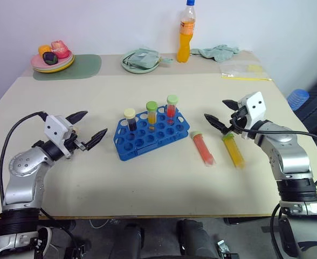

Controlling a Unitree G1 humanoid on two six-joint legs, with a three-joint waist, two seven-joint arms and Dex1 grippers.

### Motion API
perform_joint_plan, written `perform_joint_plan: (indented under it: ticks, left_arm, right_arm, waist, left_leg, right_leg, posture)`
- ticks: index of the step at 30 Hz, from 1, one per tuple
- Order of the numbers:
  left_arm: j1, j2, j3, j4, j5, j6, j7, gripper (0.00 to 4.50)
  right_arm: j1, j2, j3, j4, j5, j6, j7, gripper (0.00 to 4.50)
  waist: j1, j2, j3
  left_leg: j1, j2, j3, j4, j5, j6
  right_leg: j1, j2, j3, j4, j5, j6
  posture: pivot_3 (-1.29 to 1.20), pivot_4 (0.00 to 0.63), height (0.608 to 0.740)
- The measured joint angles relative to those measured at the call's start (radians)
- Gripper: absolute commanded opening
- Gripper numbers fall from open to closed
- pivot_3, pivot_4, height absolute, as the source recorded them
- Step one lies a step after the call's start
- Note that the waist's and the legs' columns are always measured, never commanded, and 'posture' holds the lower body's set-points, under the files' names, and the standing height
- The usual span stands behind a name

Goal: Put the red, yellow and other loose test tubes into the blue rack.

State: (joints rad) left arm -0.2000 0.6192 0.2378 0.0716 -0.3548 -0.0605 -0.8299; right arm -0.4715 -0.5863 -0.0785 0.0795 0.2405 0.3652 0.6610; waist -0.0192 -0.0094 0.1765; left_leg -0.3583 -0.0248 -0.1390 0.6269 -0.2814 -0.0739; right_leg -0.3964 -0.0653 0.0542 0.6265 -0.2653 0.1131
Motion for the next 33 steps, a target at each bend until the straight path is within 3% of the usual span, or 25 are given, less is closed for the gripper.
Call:
perform_joint_plan:
  ticks: [33]
  left_arm:
    - [-0.01, -0.001, -0.021, -0.007, 0.006, 0.004, -0.006, 4.5]
  right_arm:
    - [0.023, 0.0, -0.004, -0.018, -0.001, 0.0, -0.004, 4.46]
  waist:
    - [-0.001, 0.0, 0.0]
  left_leg:
    - [0.0, 0.0, 0.0, 0.0, 0.0, 0.0]
  right_leg:
    - [0.0, 0.0, 0.0, 0.0, 0.0, 0.0]
  posture:
    - [0.0, 0.15, 0.74]
